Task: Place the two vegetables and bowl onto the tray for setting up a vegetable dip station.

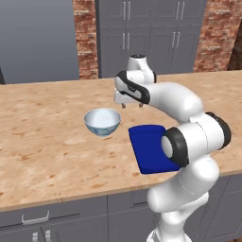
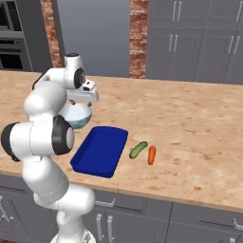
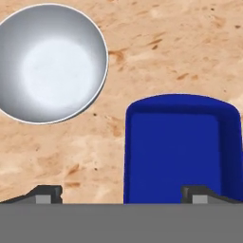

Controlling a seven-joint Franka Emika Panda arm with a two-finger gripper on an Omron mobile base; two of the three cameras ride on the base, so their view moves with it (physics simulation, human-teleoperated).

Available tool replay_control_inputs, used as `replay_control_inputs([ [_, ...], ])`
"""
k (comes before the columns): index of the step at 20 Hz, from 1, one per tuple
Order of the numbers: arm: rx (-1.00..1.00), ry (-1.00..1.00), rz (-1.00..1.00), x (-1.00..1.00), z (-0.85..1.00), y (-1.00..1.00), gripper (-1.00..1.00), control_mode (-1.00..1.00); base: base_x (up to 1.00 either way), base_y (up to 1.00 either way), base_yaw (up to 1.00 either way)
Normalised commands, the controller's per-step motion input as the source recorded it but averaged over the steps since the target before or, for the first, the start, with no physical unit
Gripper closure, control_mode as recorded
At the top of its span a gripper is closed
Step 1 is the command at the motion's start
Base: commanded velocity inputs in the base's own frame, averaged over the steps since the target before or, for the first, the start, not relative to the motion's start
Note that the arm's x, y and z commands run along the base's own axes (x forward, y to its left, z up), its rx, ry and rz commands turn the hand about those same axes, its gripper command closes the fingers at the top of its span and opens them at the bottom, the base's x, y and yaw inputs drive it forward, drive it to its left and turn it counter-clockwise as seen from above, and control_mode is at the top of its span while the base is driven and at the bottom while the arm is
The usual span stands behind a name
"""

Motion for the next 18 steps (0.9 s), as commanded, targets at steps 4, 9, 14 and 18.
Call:
replay_control_inputs([
  [4,-0.01,0.0,-0.05,0.2,-0.26,0.16,-1.0,-1.0,0.0,0.0,0.0],
  [9,0.0,0.02,-0.02,0.14,-0.3,0.08,-1.0,-1.0,0.0,0.0,0.0],
  [14,0.0,0.01,-0.06,0.29,-0.27,-0.01,-1.0,-1.0,0.0,0.0,0.0],
  [18,0.0,0.0,-0.05,0.36,-0.2,0.0,-1.0,-1.0,0.0,0.0,0.0],
])
